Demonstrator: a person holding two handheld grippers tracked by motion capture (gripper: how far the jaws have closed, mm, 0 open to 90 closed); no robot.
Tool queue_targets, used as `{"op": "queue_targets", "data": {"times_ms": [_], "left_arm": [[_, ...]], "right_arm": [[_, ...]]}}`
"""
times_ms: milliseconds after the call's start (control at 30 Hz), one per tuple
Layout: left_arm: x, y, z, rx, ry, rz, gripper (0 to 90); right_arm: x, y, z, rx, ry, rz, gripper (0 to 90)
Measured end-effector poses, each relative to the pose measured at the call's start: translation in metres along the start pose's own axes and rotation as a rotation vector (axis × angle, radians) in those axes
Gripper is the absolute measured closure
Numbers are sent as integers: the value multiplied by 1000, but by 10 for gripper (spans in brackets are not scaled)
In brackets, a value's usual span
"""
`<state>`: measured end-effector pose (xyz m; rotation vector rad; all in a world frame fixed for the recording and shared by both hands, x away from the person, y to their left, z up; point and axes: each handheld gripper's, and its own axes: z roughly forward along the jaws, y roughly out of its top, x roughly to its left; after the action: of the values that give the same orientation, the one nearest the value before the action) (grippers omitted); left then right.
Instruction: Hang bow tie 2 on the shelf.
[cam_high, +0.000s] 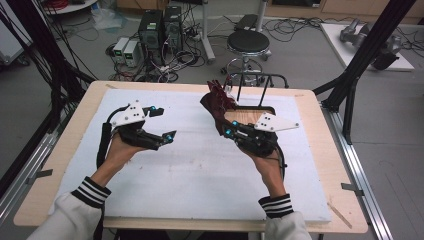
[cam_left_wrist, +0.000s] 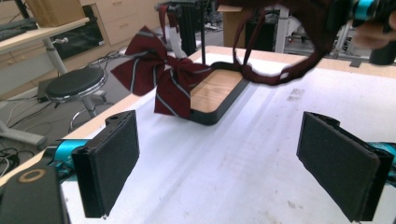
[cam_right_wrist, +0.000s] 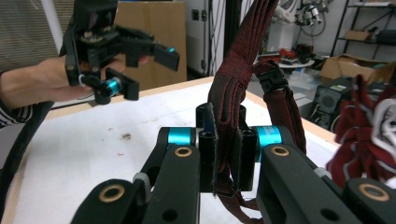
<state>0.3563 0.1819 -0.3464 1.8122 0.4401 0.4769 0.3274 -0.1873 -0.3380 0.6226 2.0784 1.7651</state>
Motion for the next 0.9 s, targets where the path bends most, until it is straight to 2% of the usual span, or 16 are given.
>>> {"op": "queue_targets", "data": {"times_ms": [333, 633, 667, 900], "left_arm": [[5, -19, -20, -34, 10, -14, 135], [8, -41, -38, -50, 49, -25, 135], [9, -45, -40, -48, 51, -26, 136], [11, -65, -53, -68, 76, -66, 135]], "right_arm": [[-12, 7, -23, -41, -62, -3, 839], [-23, 12, -40, -73, -114, -1, 838], [-25, 13, -43, -78, -133, -1, 837], [-33, 15, -50, -92, -163, 6, 837]]}}
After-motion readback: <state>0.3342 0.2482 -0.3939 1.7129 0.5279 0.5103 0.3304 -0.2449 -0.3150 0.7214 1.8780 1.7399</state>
